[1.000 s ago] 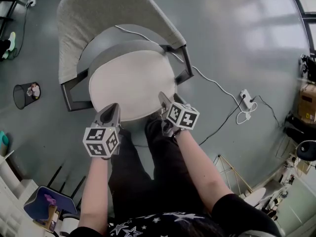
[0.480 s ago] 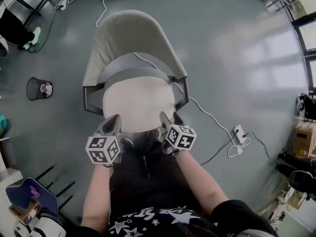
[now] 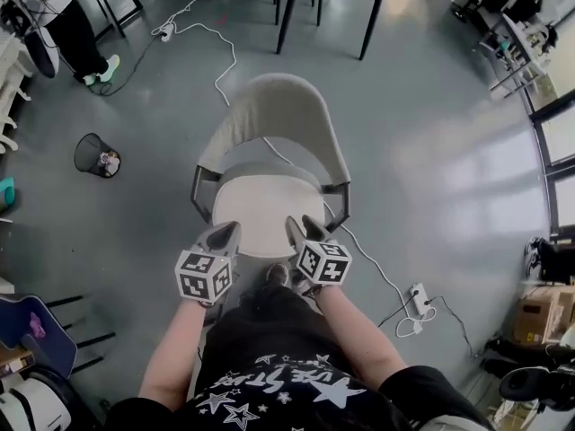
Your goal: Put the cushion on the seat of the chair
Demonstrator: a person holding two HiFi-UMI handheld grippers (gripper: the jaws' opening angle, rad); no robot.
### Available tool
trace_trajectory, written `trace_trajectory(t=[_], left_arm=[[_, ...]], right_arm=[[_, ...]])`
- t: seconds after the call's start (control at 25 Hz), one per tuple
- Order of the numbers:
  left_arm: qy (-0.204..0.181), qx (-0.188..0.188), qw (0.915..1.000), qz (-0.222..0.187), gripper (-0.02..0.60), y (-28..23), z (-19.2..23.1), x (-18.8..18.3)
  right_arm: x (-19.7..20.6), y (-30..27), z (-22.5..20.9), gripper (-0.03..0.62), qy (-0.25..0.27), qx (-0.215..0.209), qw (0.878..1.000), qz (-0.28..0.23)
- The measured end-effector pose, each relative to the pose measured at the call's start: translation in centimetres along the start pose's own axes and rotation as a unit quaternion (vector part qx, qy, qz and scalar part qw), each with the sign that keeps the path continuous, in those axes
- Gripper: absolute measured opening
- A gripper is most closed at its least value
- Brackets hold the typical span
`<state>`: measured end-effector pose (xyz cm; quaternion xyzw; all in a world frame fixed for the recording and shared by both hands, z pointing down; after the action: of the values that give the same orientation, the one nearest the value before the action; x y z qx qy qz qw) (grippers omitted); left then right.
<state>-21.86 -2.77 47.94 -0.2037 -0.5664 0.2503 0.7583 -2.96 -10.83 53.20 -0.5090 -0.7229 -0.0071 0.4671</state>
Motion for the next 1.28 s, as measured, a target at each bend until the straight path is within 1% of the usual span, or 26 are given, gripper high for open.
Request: trace_trajectory(t=[0.12, 0.24, 0.36, 0.4, 0.52, 0.64, 0.76, 0.88, 1.0, 1.12, 1.2, 1.28], left_arm=[[0.004, -0.001, 0.9998, -0.020, 0.008, 2.7, 0.3, -0.1], [0.014, 0.004, 0.9990, -0.043, 0.008, 5.8, 0.1, 0.0], [0.002, 0.015, 0.9979, -0.063, 0.008, 8.5, -0.7, 0.3], [-0.004, 0.018, 0.9975, -0.069, 0.008, 9.3, -0.9, 0.4], [-0.014, 0.019, 0.9960, -0.086, 0.008, 10.8, -1.0, 0.7], [-0.015, 0.024, 0.9948, -0.098, 0.008, 11.5, -0.9, 1.1], [-0.017, 0.022, 0.9949, -0.097, 0.008, 11.7, -0.8, 1.6], [-0.001, 0.019, 0.9954, -0.094, 0.008, 11.8, -1.2, 2.2], [-0.004, 0.015, 0.9958, -0.091, 0.008, 11.8, -2.1, 2.7], [0.003, -0.008, 0.9958, -0.091, 0.008, 11.3, -2.3, 3.0], [0.019, -0.030, 0.9948, -0.096, 0.008, 10.9, -2.5, 2.9], [0.035, -0.052, 0.9928, -0.102, 0.008, 10.3, -3.2, 2.6]], right_arm=[[-0.6, 0.9, 3.3, 0.144, 0.028, -0.017, 0.999, -0.010], [-1.6, 2.3, 5.6, 0.077, 0.035, -0.038, 0.998, -0.028], [-2.6, 4.2, 6.9, 0.009, 0.027, -0.049, 0.997, -0.051], [-2.8, 4.8, 7.3, 0.003, 0.025, -0.051, 0.997, -0.059], [-3.0, 6.7, 8.6, 0.003, 0.039, -0.058, 0.995, -0.072], [-3.1, 8.6, 10.1, 0.003, 0.085, -0.074, 0.991, -0.069], [-3.2, 10.3, 10.7, 0.003, 0.122, -0.077, 0.987, -0.065], [-3.6, 11.2, 9.6, 0.003, 0.112, -0.067, 0.989, -0.072], [-4.4, 11.1, 8.7, 0.003, 0.097, -0.065, 0.989, -0.086], [-4.8, 10.1, 8.5, 0.003, 0.114, -0.089, 0.987, -0.072], [-5.2, 9.3, 8.1, 0.003, 0.133, -0.113, 0.983, -0.055], [-6.1, 8.7, 7.4, 0.003, 0.142, -0.143, 0.978, -0.050]])
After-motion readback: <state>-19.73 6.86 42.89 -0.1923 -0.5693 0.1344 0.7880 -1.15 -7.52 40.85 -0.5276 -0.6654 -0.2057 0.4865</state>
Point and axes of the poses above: the fingertips, and each gripper's own axes: y backward along the fingers, z to its left, x out of its underside, the point moved 6 cm from there along y, backward along the fingers, and after that the axes turned 8 degrees about -x, right-handed, at the moved point
